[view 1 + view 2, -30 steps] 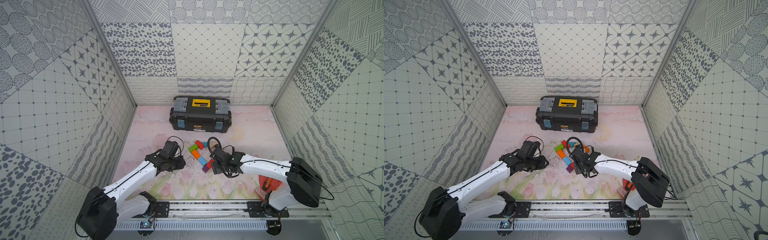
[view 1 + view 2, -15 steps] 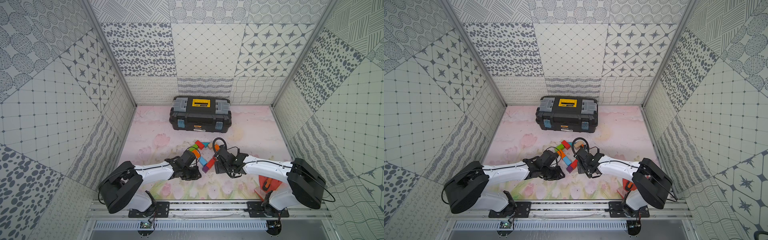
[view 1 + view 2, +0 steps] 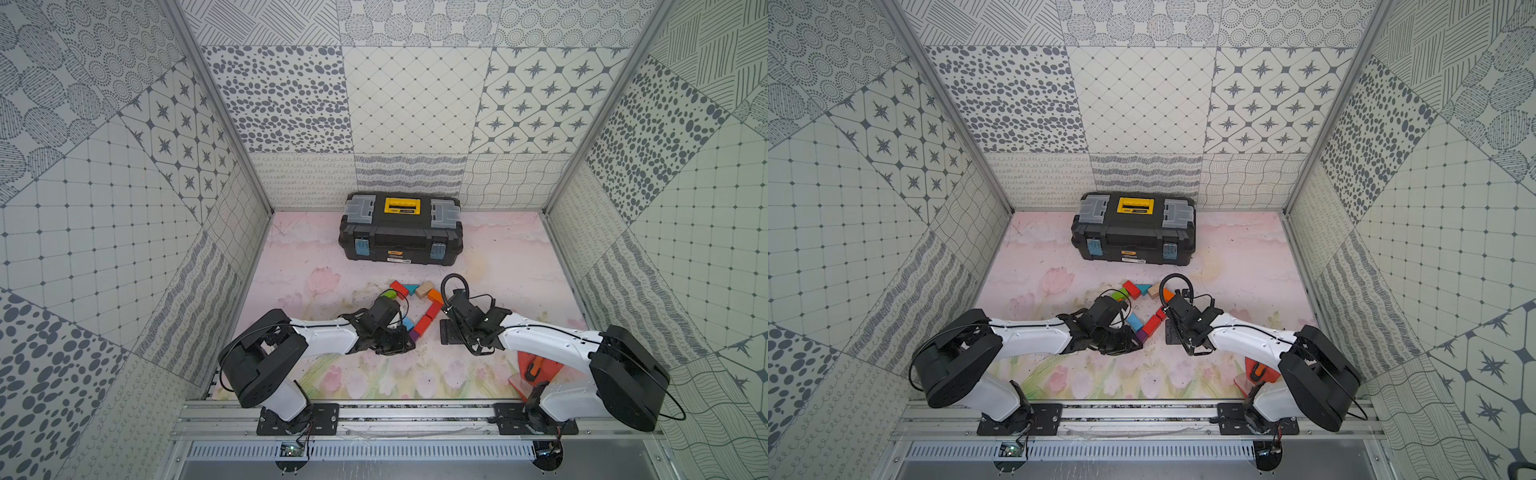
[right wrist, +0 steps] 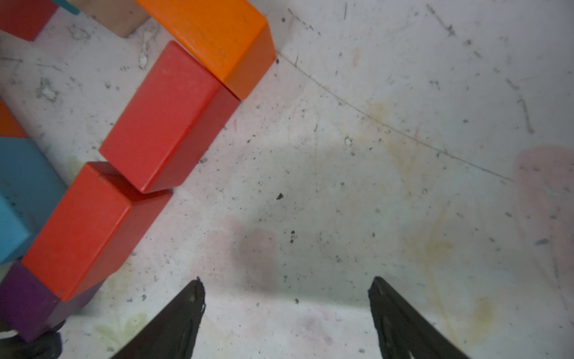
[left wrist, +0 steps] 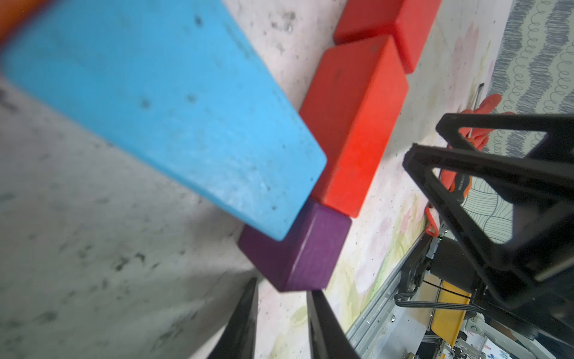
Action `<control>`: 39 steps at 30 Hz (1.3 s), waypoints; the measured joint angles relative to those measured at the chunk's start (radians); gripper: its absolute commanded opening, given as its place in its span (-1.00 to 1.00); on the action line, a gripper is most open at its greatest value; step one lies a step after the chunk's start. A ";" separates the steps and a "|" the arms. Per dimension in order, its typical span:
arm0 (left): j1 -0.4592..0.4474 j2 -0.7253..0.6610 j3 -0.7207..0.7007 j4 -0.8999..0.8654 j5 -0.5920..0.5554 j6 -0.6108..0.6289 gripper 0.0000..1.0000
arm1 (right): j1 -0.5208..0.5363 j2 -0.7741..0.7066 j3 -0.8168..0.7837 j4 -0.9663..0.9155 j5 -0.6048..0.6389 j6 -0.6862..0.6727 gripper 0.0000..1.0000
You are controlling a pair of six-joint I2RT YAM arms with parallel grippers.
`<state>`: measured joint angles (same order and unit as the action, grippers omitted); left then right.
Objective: Assemble a heart with building blocks
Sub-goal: Adjust the building block at the center of the board, then reset both arms
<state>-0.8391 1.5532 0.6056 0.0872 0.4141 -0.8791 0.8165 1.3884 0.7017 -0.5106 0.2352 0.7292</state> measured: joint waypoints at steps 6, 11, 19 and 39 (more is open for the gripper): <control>0.003 0.002 0.003 0.000 -0.002 -0.003 -0.45 | 0.000 0.000 0.000 0.000 -0.003 -0.001 0.72; 0.005 0.002 0.003 0.000 -0.003 -0.004 -0.44 | 0.000 0.000 0.000 0.000 -0.003 -0.003 0.72; 0.010 0.002 0.003 0.005 -0.006 -0.004 -0.39 | 0.000 -0.001 -0.003 -0.001 -0.003 -0.003 0.71; 0.100 -0.452 0.190 -0.409 -0.289 0.138 0.55 | -0.094 -0.380 -0.034 0.092 0.336 -0.134 0.96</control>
<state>-0.7387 1.1007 0.7956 -0.3218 0.1249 -0.7406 0.7227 1.0080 0.6674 -0.4183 0.5713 0.5949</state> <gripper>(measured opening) 0.733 0.980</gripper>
